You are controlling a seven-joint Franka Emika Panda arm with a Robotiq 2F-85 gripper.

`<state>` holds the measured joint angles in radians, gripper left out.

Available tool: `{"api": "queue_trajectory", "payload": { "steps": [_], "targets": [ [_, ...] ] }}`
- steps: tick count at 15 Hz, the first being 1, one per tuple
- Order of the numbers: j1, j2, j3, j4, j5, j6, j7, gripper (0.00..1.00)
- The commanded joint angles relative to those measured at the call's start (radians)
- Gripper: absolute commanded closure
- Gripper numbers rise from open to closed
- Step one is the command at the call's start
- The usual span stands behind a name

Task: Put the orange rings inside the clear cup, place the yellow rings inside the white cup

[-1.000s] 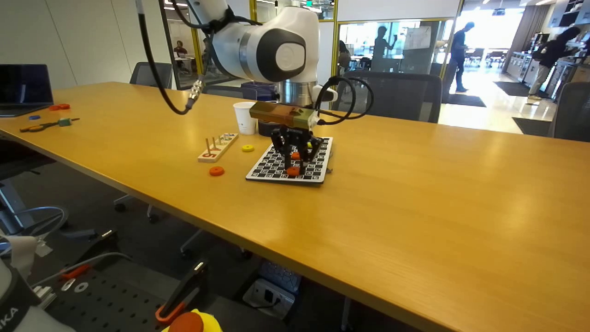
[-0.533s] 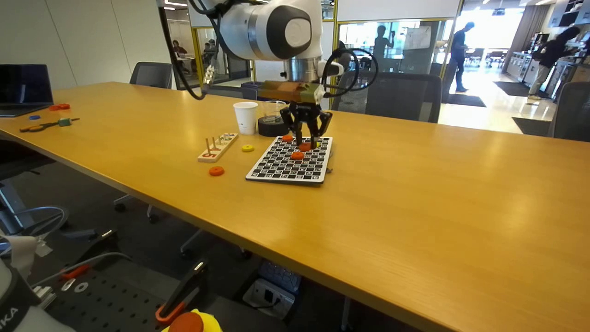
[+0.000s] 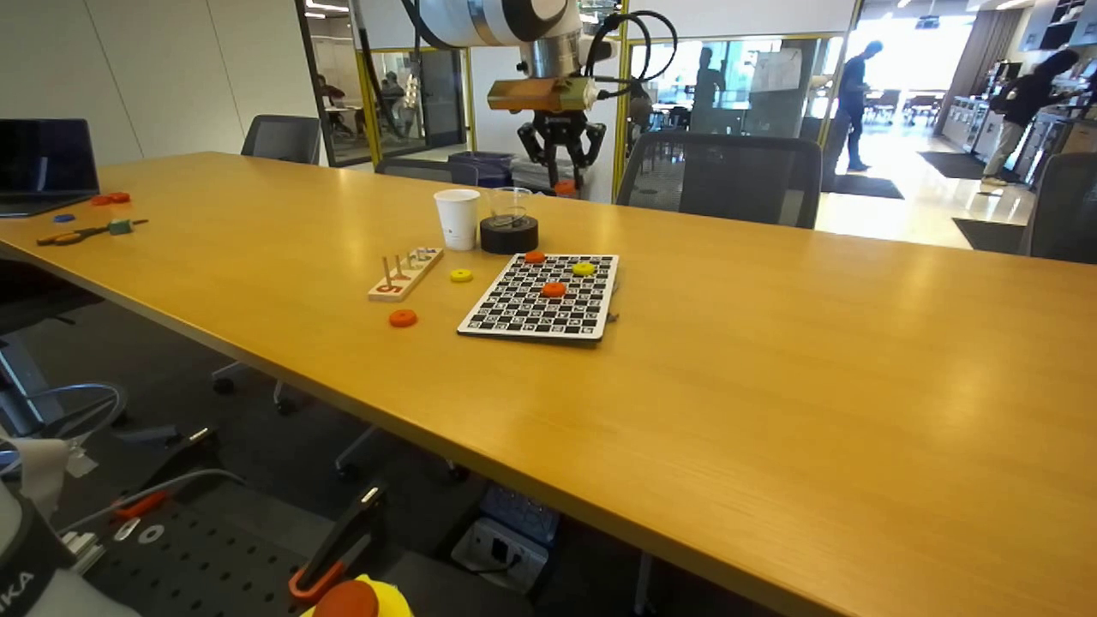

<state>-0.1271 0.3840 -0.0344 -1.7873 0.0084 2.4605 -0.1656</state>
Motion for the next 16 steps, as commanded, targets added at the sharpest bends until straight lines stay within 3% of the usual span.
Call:
{"api": "queue_trajectory", "payload": {
  "steps": [1,8,16],
  "targets": [
    [-0.004,0.141,0.057,0.221,0.049,-0.057,-0.082,0.81],
    [0.004,0.283,0.141,0.453,0.053,-0.15,-0.187,0.81],
    [-0.016,0.355,0.239,0.567,0.135,-0.245,-0.392,0.81]
  ]
}}
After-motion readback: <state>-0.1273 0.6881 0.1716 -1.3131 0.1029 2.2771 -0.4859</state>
